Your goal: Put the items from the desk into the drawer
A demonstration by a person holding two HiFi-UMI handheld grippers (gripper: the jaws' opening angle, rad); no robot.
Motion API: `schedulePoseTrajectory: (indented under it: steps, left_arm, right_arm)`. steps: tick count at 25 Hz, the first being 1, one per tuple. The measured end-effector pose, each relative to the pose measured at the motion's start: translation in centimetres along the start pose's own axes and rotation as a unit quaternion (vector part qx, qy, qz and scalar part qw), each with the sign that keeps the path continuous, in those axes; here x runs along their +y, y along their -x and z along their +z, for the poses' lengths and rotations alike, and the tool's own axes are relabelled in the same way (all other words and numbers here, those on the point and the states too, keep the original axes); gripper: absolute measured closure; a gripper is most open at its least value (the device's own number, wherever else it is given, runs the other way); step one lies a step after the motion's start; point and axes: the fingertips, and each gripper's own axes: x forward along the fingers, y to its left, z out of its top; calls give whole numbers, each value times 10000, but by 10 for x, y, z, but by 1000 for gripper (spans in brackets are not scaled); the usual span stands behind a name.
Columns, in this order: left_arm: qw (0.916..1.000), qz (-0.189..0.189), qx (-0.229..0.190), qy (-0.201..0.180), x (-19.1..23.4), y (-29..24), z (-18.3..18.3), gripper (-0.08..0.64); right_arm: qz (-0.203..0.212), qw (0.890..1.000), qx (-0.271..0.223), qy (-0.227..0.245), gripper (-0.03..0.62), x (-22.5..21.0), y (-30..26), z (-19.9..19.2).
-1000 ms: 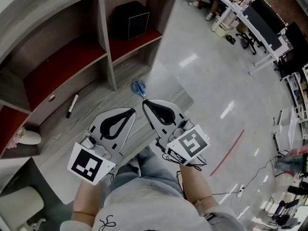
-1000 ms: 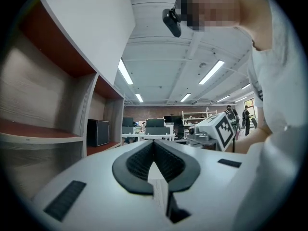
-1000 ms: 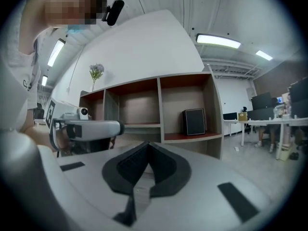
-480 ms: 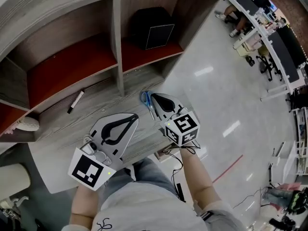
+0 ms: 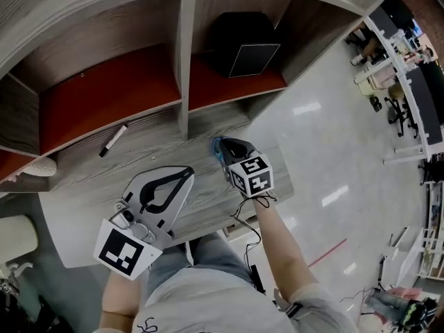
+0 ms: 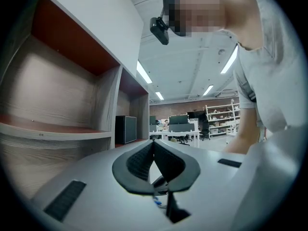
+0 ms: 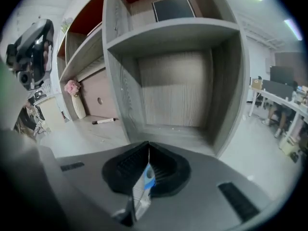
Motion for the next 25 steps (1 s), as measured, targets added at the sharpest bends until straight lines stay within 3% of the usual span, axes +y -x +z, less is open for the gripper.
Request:
schedulePoseTrajectory:
  steps: [11,25]
  left_arm:
    - [9998,116,67,124,11,-1,-13,549]
    - [9995,217,165,134,12,5,-18,549]
  right_arm:
    - [-140,9944,1001,-315,499,-11,-35,-48]
    - [-1066,9803,1531,-655,460,-31,-42,-60]
